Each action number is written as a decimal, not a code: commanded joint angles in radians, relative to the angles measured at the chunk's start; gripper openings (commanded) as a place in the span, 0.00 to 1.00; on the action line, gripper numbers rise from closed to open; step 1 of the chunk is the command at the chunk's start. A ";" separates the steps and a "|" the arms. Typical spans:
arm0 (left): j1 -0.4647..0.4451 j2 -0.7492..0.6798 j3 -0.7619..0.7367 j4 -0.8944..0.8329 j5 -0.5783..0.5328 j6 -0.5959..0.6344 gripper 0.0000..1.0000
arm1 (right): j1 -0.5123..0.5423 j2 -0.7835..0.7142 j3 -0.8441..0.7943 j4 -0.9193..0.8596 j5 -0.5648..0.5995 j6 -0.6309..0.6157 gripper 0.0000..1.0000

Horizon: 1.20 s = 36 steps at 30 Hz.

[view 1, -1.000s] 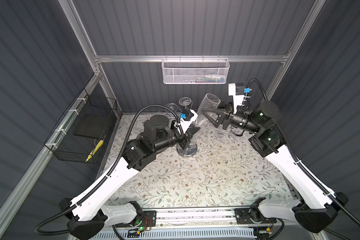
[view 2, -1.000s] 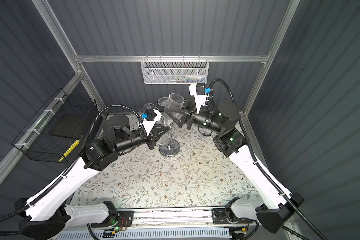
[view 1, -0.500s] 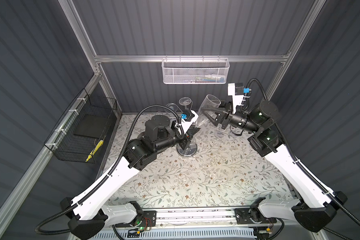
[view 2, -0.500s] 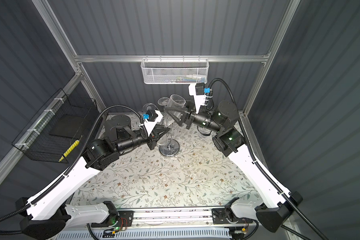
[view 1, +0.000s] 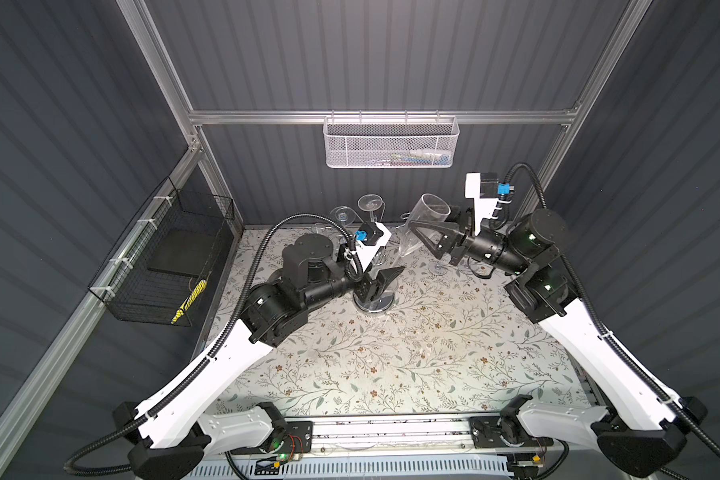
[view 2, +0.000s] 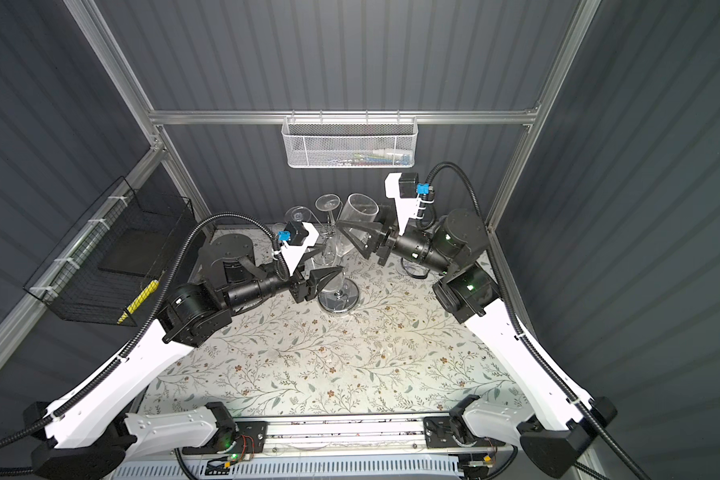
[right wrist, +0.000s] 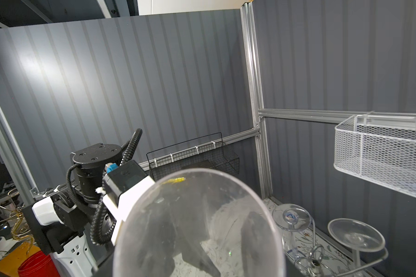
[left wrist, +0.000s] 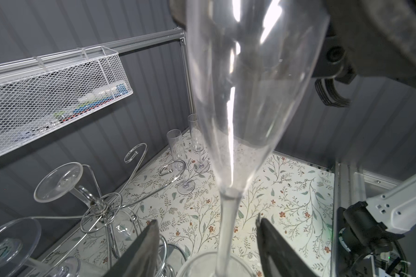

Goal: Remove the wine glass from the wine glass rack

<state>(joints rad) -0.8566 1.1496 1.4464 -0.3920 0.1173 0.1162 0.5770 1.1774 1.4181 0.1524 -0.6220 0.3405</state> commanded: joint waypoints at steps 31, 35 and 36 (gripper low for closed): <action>0.001 -0.355 -0.248 0.112 -0.364 -0.283 0.70 | -0.274 -0.301 -0.728 0.176 0.445 -0.389 0.46; 0.001 -0.357 -0.238 0.101 -0.368 -0.293 0.70 | -0.295 -0.168 -0.739 0.308 0.429 -0.403 0.46; 0.002 -0.358 -0.238 0.100 -0.369 -0.295 0.70 | -0.295 -0.139 -0.734 0.328 0.426 -0.410 0.46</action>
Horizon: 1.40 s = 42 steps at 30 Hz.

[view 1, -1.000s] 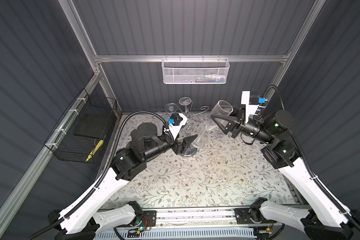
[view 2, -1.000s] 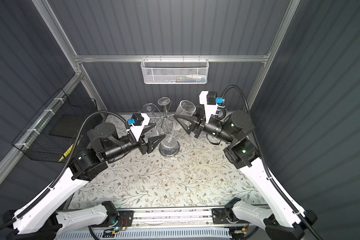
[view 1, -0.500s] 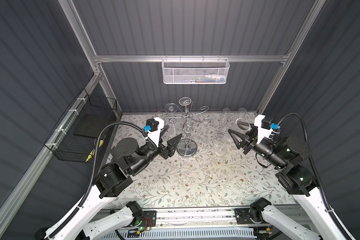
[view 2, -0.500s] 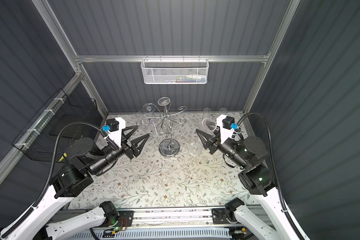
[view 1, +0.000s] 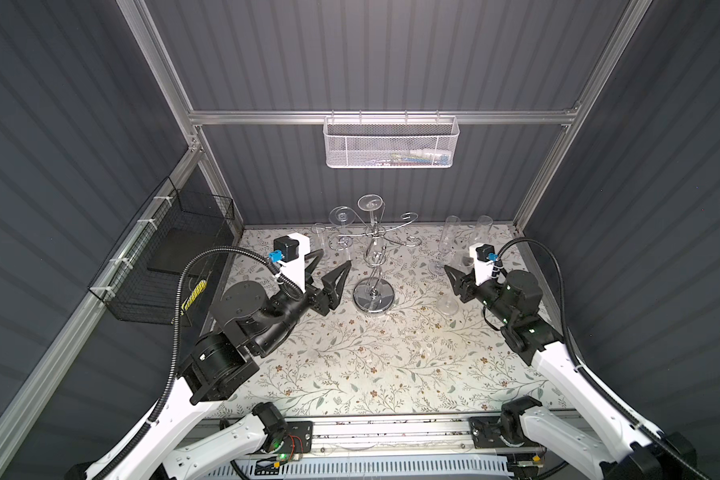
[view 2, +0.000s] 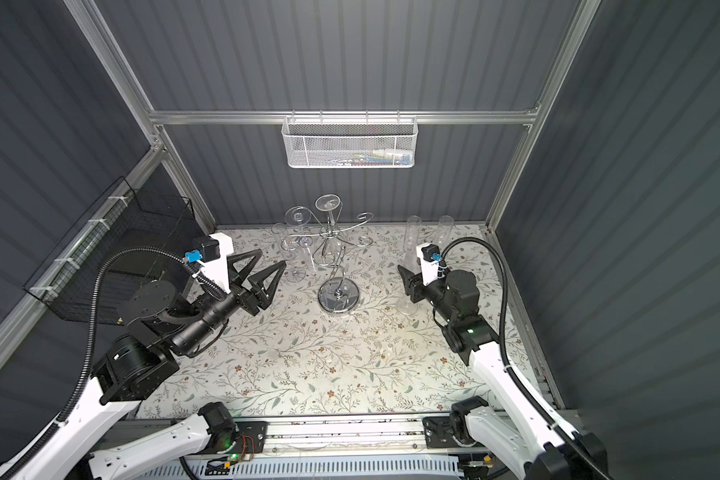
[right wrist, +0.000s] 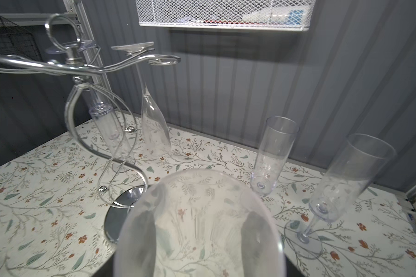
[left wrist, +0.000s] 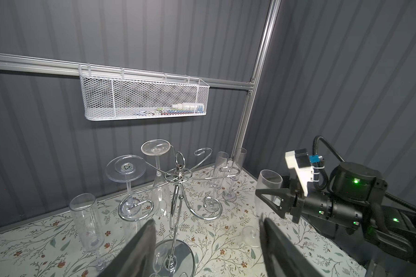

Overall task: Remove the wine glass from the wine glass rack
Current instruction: 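Lower the flute upright beside the standing glasses with the right gripper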

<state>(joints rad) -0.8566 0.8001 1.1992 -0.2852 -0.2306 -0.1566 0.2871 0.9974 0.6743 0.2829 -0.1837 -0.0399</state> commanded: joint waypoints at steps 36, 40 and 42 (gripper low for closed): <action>0.001 0.017 0.027 -0.030 -0.067 -0.006 0.69 | 0.009 0.830 0.323 0.625 -0.024 0.047 0.45; 0.002 0.006 0.017 -0.031 -0.068 -0.010 0.69 | 0.020 0.858 0.340 0.627 -0.010 0.052 0.45; 0.001 0.000 0.013 -0.032 -0.067 -0.012 0.69 | 0.024 0.872 0.348 0.629 0.001 0.056 0.45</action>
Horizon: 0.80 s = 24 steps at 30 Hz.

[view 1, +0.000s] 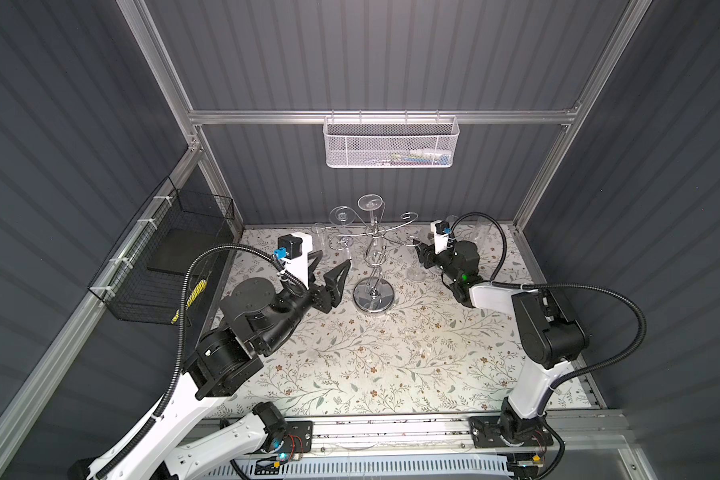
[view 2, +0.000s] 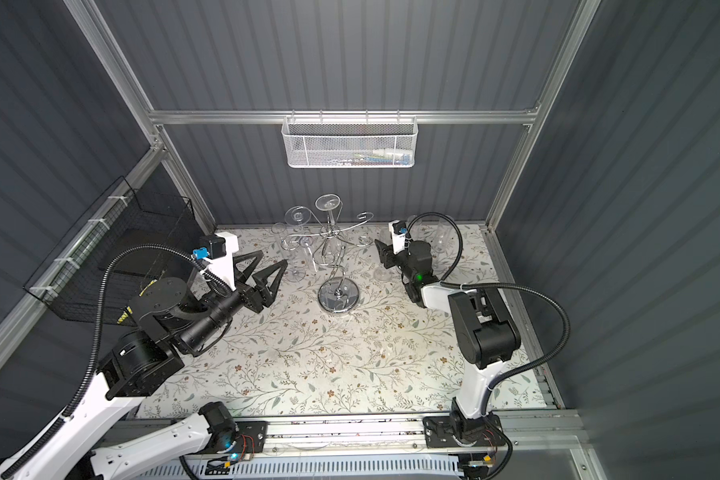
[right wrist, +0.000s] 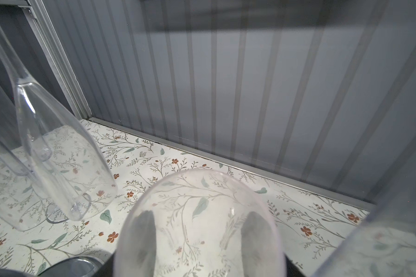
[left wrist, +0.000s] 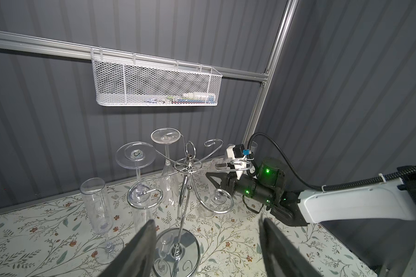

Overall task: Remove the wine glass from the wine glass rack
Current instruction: 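Lower the flute upright beside the standing glasses with the right gripper, then open the right gripper off the flute's bowl and lift it away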

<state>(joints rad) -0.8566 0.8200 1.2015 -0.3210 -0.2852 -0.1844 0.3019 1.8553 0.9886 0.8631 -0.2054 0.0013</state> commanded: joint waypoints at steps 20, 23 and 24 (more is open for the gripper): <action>0.001 -0.061 -0.010 -0.015 -0.037 0.015 0.70 | 0.034 0.044 0.039 0.038 0.083 0.013 0.75; 0.002 -0.068 -0.012 -0.015 -0.043 0.015 0.71 | 0.036 0.037 0.034 0.038 0.089 0.006 0.92; 0.001 -0.068 -0.012 -0.015 -0.045 0.017 0.71 | 0.037 0.033 0.031 0.037 0.091 0.005 0.97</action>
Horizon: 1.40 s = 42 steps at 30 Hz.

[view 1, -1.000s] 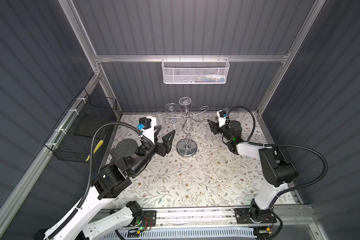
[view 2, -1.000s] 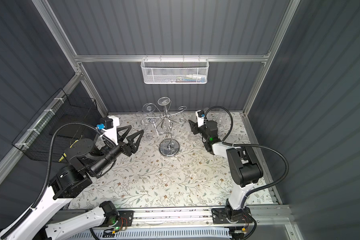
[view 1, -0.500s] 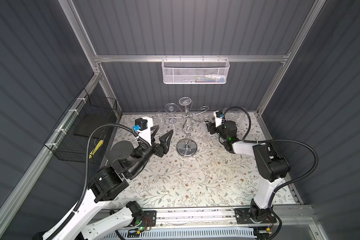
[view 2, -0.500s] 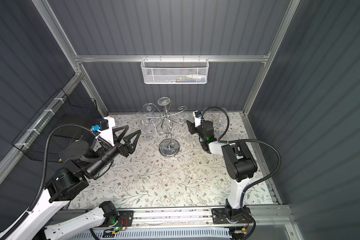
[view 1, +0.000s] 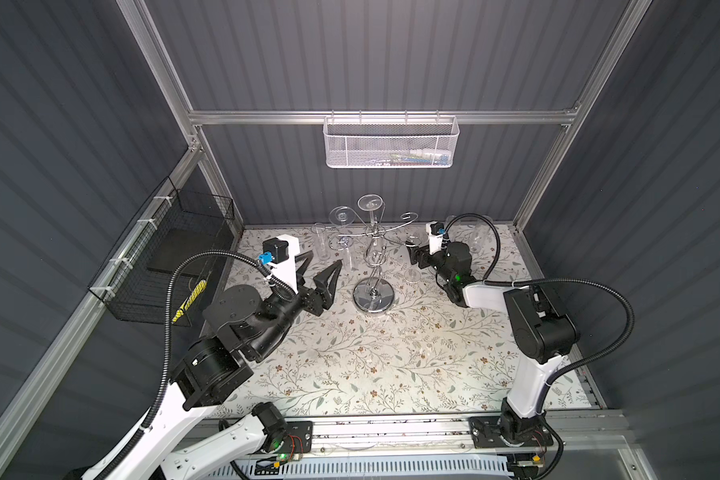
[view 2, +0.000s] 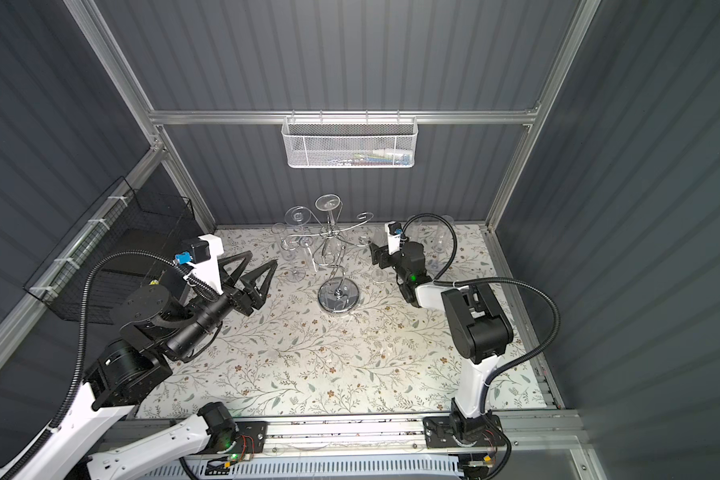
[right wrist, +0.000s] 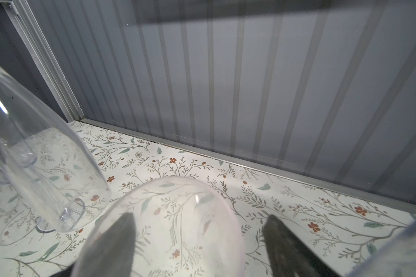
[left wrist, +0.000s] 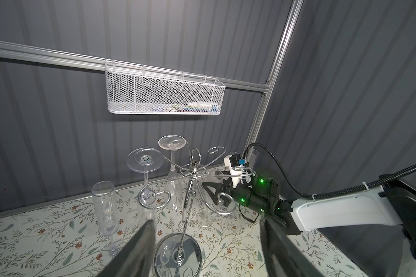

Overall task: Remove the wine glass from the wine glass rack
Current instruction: 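Open the right gripper off the flute's bowl and lift it away, then move the left gripper to a hanging flute while the right arm draws back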

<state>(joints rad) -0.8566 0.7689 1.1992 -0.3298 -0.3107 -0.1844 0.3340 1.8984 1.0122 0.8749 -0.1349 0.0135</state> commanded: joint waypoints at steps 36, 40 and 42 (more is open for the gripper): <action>0.595 0.436 0.298 0.009 0.585 -0.143 0.74 | -0.023 -1.042 -0.249 -0.779 0.240 0.100 0.99; 0.694 0.515 0.296 0.110 0.773 -0.326 0.74 | -0.024 -1.155 -0.222 -0.988 0.271 0.136 0.99; 0.733 0.542 0.280 0.159 0.842 -0.425 0.73 | -0.024 -1.214 -0.229 -1.050 0.280 0.165 0.99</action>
<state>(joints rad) -0.1654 1.2915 1.4746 -0.2695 0.3378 -0.4255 0.3122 0.7395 0.7670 0.0292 0.1024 0.1253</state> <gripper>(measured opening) 0.736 0.989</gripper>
